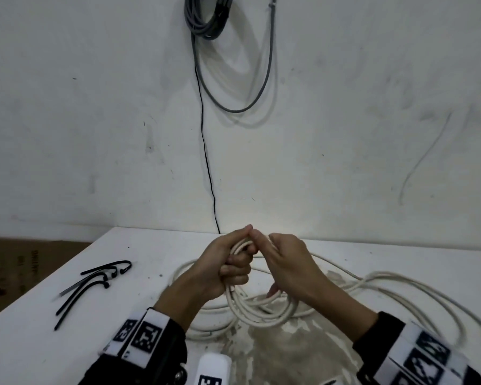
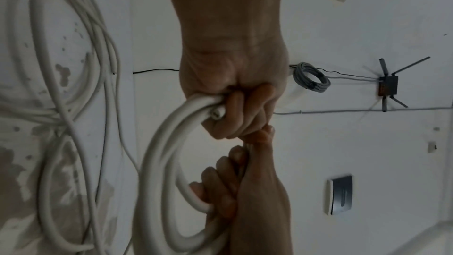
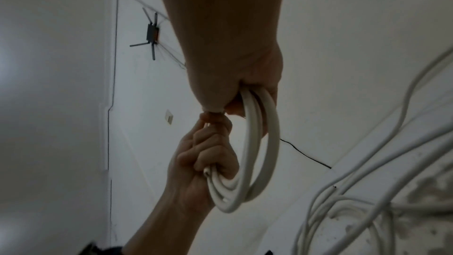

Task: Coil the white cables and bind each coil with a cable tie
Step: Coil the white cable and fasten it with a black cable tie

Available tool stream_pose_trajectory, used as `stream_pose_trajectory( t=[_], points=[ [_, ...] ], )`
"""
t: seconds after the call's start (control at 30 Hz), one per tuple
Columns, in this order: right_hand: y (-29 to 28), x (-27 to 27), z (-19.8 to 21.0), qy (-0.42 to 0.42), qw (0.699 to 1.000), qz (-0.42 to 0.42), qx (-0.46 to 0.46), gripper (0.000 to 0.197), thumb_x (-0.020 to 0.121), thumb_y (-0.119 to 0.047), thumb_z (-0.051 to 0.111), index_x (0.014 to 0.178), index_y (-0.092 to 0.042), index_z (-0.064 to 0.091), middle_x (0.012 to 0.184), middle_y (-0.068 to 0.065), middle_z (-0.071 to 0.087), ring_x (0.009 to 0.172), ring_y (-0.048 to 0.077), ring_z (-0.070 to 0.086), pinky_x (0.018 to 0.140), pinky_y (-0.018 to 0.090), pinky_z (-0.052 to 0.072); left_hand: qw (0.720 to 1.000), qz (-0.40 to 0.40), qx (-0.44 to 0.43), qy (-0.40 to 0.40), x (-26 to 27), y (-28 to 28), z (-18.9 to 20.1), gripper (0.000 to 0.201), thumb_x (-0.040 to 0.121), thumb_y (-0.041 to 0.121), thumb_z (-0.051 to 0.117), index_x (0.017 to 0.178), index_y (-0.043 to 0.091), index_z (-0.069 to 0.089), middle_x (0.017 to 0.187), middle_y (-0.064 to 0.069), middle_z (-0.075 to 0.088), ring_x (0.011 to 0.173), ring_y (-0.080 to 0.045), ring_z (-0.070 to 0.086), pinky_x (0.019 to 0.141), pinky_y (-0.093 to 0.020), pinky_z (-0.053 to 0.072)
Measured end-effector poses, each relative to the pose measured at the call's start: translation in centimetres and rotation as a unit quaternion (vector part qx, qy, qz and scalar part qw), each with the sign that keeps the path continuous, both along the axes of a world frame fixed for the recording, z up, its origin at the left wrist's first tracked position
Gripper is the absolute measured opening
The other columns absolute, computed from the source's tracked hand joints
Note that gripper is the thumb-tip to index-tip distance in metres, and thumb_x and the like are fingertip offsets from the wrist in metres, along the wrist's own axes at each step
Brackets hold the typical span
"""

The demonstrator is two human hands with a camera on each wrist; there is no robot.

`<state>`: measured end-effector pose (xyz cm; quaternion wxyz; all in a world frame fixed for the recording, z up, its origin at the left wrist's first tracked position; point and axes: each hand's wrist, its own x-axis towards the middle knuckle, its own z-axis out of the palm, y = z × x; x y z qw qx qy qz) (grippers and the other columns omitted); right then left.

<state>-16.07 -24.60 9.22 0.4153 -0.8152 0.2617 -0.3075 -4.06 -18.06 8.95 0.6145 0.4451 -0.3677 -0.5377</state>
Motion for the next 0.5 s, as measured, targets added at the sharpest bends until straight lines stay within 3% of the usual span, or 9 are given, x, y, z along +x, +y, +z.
stream_pose_trajectory(
  t=[0.1, 0.17, 0.27, 0.37, 0.43, 0.5],
  points=[
    [-0.4, 0.0, 0.2, -0.039, 0.998, -0.036, 0.015, 0.056, 0.092, -0.047, 0.045, 0.081, 0.006, 0.059, 0.052, 0.000, 0.034, 0.034, 0.008, 0.052, 0.037, 0.035, 0.053, 0.990, 0.079, -0.024, -0.118, -0.6, -0.5, 0.0, 0.044, 0.091, 0.046, 0.044, 0.074, 0.007, 0.055, 0.043, 0.006, 0.029, 0.034, -0.008, 0.033, 0.039, -0.018, 0.033],
    [-0.7, 0.0, 0.0, -0.071, 0.995, -0.067, 0.036, 0.060, 0.092, -0.048, 0.044, 0.079, 0.010, 0.055, 0.054, 0.002, 0.031, 0.036, 0.016, 0.056, 0.039, 0.039, 0.054, 0.981, 0.113, -0.025, -0.159, -0.9, -0.6, 0.1, 0.045, 0.094, 0.048, 0.040, 0.084, 0.007, 0.055, 0.048, 0.004, 0.034, 0.044, -0.012, 0.047, 0.051, -0.023, 0.045],
    [-0.4, 0.2, -0.4, -0.112, 0.988, -0.091, 0.053, 0.064, 0.091, -0.048, 0.045, 0.083, 0.015, 0.054, 0.058, 0.007, 0.032, 0.044, 0.027, 0.056, 0.039, 0.038, 0.054, 0.980, 0.147, 0.002, -0.133, -1.3, -0.5, 0.0, 0.048, 0.091, 0.052, 0.044, 0.080, 0.007, 0.054, 0.048, 0.003, 0.037, 0.046, -0.015, 0.054, 0.056, -0.029, 0.053],
    [0.0, 0.6, -0.7, -0.137, 0.981, -0.122, 0.061, 0.061, 0.091, -0.048, 0.046, 0.070, 0.009, 0.045, 0.057, 0.012, 0.033, 0.042, 0.034, 0.051, 0.031, 0.020, 0.039, 0.981, 0.180, 0.031, -0.069, -1.6, -0.3, -0.1, 0.048, 0.085, 0.054, 0.055, 0.071, 0.008, 0.053, 0.043, 0.002, 0.034, 0.040, -0.014, 0.047, 0.050, -0.026, 0.051],
    [0.1, 0.8, -0.6, -0.161, 0.972, -0.157, 0.066, 0.055, 0.091, -0.049, 0.047, 0.060, -0.005, 0.033, 0.052, 0.007, 0.027, 0.041, 0.025, 0.039, 0.030, 0.019, 0.032, 0.985, 0.169, 0.017, -0.031, -1.7, -0.2, -0.3, 0.047, 0.084, 0.053, 0.056, 0.072, 0.007, 0.053, 0.041, 0.002, 0.031, 0.038, -0.013, 0.042, 0.045, -0.023, 0.046],
    [0.0, 1.1, -0.5, -0.183, 0.962, -0.180, 0.091, 0.053, 0.091, -0.050, 0.047, 0.058, -0.011, 0.031, 0.050, 0.003, 0.024, 0.038, 0.019, 0.029, 0.032, 0.020, 0.031, 0.990, 0.139, -0.020, 0.012, -1.7, 0.2, -0.6, 0.047, 0.088, 0.051, 0.048, 0.077, 0.006, 0.058, 0.040, 0.003, 0.030, 0.038, -0.012, 0.041, 0.045, -0.022, 0.045]
  ],
)
